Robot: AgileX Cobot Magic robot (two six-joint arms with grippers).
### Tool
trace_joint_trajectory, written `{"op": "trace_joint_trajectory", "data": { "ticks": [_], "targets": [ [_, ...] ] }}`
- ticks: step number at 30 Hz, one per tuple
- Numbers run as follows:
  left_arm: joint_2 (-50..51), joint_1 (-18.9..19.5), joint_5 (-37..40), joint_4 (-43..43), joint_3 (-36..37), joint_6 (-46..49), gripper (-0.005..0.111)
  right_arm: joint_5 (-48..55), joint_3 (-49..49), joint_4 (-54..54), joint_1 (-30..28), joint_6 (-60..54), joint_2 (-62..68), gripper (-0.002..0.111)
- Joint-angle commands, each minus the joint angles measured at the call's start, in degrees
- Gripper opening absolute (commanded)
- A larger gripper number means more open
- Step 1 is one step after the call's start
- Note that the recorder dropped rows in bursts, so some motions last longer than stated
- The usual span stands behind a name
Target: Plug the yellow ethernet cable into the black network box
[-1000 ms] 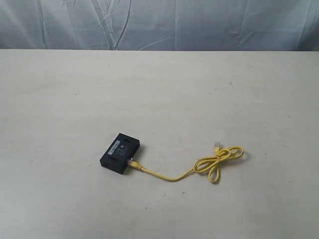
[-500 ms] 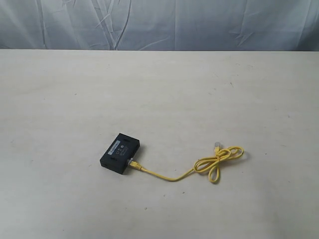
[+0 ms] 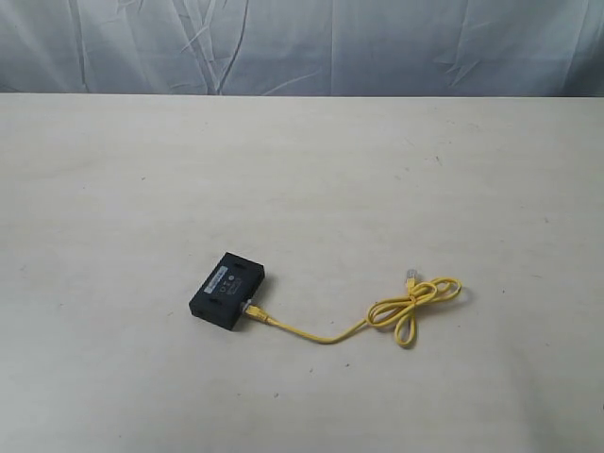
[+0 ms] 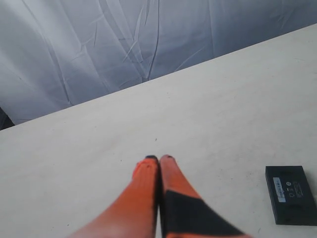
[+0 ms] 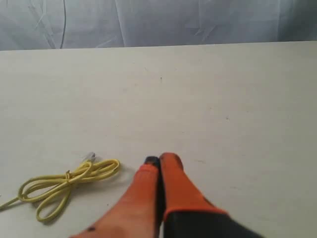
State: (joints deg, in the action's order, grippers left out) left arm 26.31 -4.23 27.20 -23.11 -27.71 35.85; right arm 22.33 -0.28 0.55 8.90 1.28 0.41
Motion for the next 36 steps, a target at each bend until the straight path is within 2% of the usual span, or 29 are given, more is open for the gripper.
{"op": "trace_joint_trajectory", "data": {
  "ticks": [1,10,18,36],
  "targets": [
    [-0.3,0.1,-0.2,-0.2,0.3,-0.3,0.000,-1.4,0.3,0.3,-0.3,-0.2,-0.4,0.000],
    [-0.3,0.1,-0.2,-0.2,0.3,-0.3,0.000,-1.5,0.3,0.3,-0.4,-0.2,-0.4,0.000],
    [-0.3,0.1,-0.2,-0.2,0.3,-0.3,0.000,-1.5,0.3,0.4,-6.3,-0.2,-0.4,0.000],
    [-0.3,0.1,0.0,0.9,0.3,0.1,0.000,-1.3,0.3,0.4,-6.2,-0.2,-0.4,0.000]
  ]
}}
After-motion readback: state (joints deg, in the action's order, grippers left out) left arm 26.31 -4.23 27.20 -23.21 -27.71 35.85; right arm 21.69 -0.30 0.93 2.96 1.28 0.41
